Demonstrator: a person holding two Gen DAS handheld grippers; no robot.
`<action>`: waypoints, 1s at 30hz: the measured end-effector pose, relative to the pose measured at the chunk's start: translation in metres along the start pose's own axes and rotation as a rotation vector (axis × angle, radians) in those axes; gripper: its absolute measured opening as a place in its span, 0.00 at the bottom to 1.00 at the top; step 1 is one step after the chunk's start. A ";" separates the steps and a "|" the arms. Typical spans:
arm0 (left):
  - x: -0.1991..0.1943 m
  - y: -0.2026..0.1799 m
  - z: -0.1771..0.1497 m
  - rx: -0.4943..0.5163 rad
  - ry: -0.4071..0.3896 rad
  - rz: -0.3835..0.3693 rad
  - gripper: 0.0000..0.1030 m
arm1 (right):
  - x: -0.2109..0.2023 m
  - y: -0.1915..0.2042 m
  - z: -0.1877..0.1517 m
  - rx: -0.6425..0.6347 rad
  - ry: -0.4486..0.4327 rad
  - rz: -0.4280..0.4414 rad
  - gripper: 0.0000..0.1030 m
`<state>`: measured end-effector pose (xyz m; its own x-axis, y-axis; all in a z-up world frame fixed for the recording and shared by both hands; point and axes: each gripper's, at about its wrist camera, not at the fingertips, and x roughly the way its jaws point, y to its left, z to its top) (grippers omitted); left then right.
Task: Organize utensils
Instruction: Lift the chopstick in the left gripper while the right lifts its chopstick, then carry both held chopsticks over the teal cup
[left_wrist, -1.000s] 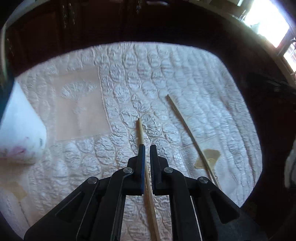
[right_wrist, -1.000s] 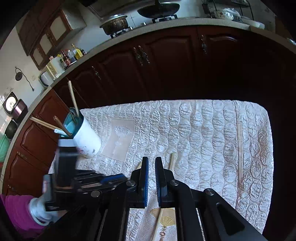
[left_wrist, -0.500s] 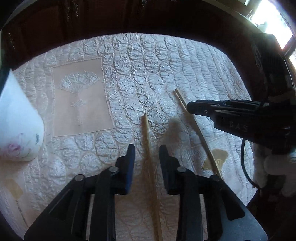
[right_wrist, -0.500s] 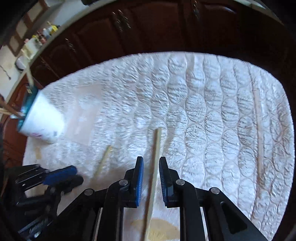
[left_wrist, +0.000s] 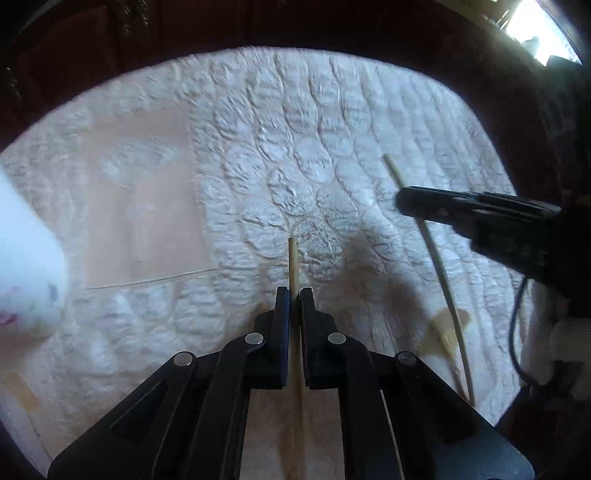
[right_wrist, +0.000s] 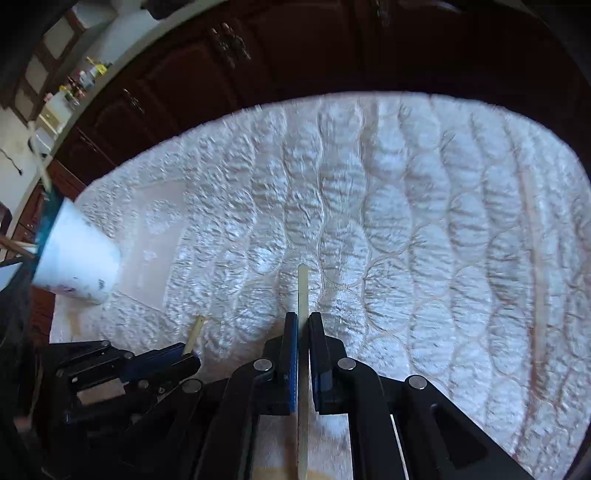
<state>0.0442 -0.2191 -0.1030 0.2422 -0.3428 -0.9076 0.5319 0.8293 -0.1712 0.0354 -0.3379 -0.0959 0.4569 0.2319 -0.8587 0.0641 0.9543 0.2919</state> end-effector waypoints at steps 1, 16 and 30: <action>-0.012 0.001 -0.002 0.007 -0.020 -0.010 0.04 | -0.008 0.002 -0.001 -0.006 -0.016 0.010 0.05; -0.149 0.015 -0.041 0.011 -0.239 -0.029 0.04 | -0.137 0.061 -0.029 -0.168 -0.232 0.064 0.05; -0.212 0.041 -0.062 -0.037 -0.364 -0.014 0.04 | -0.177 0.108 -0.022 -0.269 -0.291 0.068 0.05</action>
<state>-0.0353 -0.0846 0.0591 0.5120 -0.4831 -0.7102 0.5092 0.8366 -0.2019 -0.0580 -0.2717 0.0780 0.6870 0.2700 -0.6746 -0.1918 0.9628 0.1901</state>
